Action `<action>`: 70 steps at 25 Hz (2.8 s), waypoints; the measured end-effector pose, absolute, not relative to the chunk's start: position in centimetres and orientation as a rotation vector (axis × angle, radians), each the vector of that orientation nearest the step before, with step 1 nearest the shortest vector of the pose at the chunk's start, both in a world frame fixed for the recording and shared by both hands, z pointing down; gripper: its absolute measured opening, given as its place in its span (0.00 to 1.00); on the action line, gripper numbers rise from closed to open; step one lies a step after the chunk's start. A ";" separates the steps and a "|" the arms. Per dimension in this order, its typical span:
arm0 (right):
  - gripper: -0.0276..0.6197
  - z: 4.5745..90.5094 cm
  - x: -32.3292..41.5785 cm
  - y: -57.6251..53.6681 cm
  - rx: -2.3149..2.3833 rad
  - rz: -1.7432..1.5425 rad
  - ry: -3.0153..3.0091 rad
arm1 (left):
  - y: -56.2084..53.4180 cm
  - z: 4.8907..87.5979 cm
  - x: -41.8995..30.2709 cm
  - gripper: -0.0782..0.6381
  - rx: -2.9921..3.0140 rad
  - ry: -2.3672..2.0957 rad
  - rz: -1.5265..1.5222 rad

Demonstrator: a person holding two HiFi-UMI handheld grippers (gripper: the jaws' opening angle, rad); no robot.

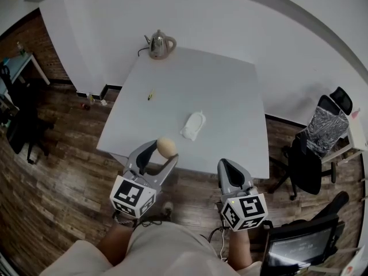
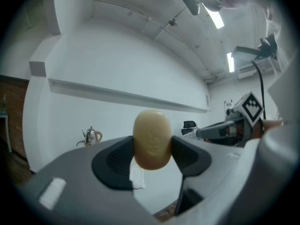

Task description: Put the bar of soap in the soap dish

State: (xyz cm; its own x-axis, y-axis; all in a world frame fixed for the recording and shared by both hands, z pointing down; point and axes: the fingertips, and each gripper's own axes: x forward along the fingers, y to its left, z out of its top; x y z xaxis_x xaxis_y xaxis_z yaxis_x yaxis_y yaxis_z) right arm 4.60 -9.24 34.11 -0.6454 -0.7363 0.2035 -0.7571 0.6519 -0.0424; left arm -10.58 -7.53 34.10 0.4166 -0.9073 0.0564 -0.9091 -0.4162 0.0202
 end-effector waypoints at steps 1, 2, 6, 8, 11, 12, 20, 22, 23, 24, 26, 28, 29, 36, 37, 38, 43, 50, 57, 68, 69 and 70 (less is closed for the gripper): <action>0.05 34.1 4.5 -9.6 1.234 0.185 -2.697 | -7.9 34.1 -10.8 0.48 2.604 -1.669 0.059; 0.05 34.1 4.4 -9.9 1.240 0.187 -2.694 | -8.3 34.1 -10.9 0.48 2.606 -1.668 0.062; 0.05 34.4 4.2 -11.1 1.273 0.194 -2.682 | -9.7 34.5 -11.6 0.48 2.612 -1.652 0.062; 0.05 34.6 4.0 -11.6 1.284 0.198 -2.676 | -10.5 34.7 -11.8 0.48 2.615 -1.641 0.063; 0.05 35.0 3.7 -12.2 1.294 0.209 -2.667 | -11.6 35.0 -12.0 0.48 2.617 -1.621 0.061; 0.05 35.1 3.8 -12.4 1.300 0.214 -2.663 | -11.9 35.1 -12.0 0.48 2.620 -1.614 0.062; 0.05 35.3 3.3 -13.9 1.340 0.225 -2.631 | -13.8 35.9 -12.5 0.48 2.615 -1.567 0.076; 0.05 35.4 3.3 -14.2 1.342 0.231 -2.624 | -14.2 36.2 -12.4 0.48 2.611 -1.557 0.079; 0.05 35.5 3.3 -14.3 1.344 0.235 -2.621 | -14.4 36.3 -12.3 0.48 2.611 -1.551 0.081; 0.05 35.6 3.3 -14.4 1.345 0.240 -2.619 | -14.5 36.4 -12.2 0.48 2.612 -1.544 0.084; 0.05 35.8 3.2 -14.7 1.348 0.246 -2.613 | -14.7 36.6 -12.0 0.48 2.615 -1.531 0.091; 0.05 36.0 3.0 -14.8 1.351 0.247 -2.608 | -14.8 36.8 -12.0 0.48 2.616 -1.522 0.097; 0.05 36.1 3.0 -14.9 1.353 0.244 -2.606 | -14.9 36.8 -12.0 0.48 2.616 -1.520 0.100; 0.05 36.1 3.0 -15.4 1.374 0.249 -2.587 | -15.4 36.8 -12.1 0.48 2.616 -1.504 0.111; 0.05 36.0 3.0 -15.5 1.376 0.251 -2.585 | -15.5 36.8 -12.1 0.48 2.618 -1.501 0.112; 0.05 36.1 3.0 -15.6 1.378 0.252 -2.583 | -15.6 36.8 -12.0 0.48 2.619 -1.497 0.112; 0.05 36.2 3.3 -15.3 1.388 0.258 -2.568 | -15.5 37.1 -11.6 0.48 2.622 -1.472 0.119; 0.05 36.5 4.3 -15.4 1.398 0.268 -2.559 | -16.0 37.4 -10.6 0.48 2.627 -1.456 0.129; 0.05 36.2 4.7 -16.6 1.403 0.279 -2.565 | -17.2 37.2 -9.9 0.48 2.623 -1.443 0.151; 0.05 36.9 5.6 -18.7 1.350 0.307 -2.589 | -19.8 37.2 -8.5 0.48 2.572 -1.499 0.169; 0.05 36.9 5.7 -18.9 1.345 0.309 -2.594 | -19.9 37.4 -8.4 0.48 2.566 -1.505 0.175; 0.05 37.0 5.8 -19.1 1.338 0.313 -2.599 | -20.0 37.5 -8.3 0.48 2.561 -1.511 0.183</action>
State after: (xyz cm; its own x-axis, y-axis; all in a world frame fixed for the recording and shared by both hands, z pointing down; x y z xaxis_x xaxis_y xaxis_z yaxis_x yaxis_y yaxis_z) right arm 5.81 -19.08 37.00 -0.5695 -0.7754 0.2730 -0.8180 0.5673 -0.0951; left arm -8.30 -20.02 37.50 0.4816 -0.8562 0.1871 -0.8761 -0.4761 0.0768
